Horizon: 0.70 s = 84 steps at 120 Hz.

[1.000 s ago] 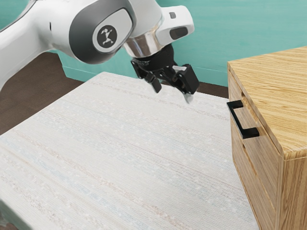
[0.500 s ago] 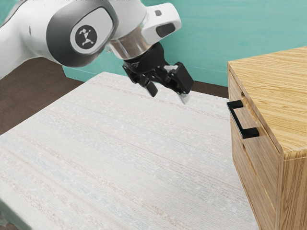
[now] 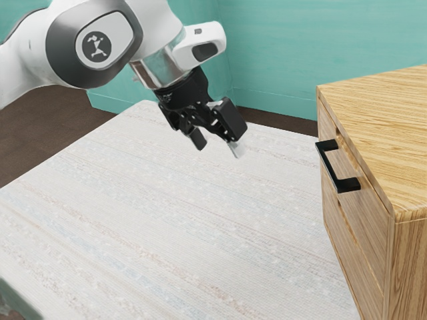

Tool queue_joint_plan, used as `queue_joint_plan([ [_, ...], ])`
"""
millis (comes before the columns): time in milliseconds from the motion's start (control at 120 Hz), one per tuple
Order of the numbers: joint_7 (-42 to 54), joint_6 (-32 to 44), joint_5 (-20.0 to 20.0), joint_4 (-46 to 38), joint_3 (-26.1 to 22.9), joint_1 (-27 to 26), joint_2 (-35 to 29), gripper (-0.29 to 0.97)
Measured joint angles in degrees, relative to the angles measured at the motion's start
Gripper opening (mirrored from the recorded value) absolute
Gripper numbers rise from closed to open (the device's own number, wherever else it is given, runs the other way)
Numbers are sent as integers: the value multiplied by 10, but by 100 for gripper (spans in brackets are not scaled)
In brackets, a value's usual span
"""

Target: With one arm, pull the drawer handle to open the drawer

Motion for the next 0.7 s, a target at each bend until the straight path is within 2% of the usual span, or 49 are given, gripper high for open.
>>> queue_joint_plan([
  [50, 3, 2, 16, 23, 12, -13, 33, 68],
  [167, 8, 7, 63, 162, 18, -44, 166, 68],
  [233, 7, 12, 78, 201, 20, -73, 198, 68],
  [308, -14, 46, 89, 188, 22, -95, 205, 68],
  [450, -103, 85, 98, 127, 39, -109, 163, 68],
  [575, -193, 103, 72, 119, 42, -95, 151, 68],
  [700, -270, 113, 36, 152, 42, -100, 170, 68],
])
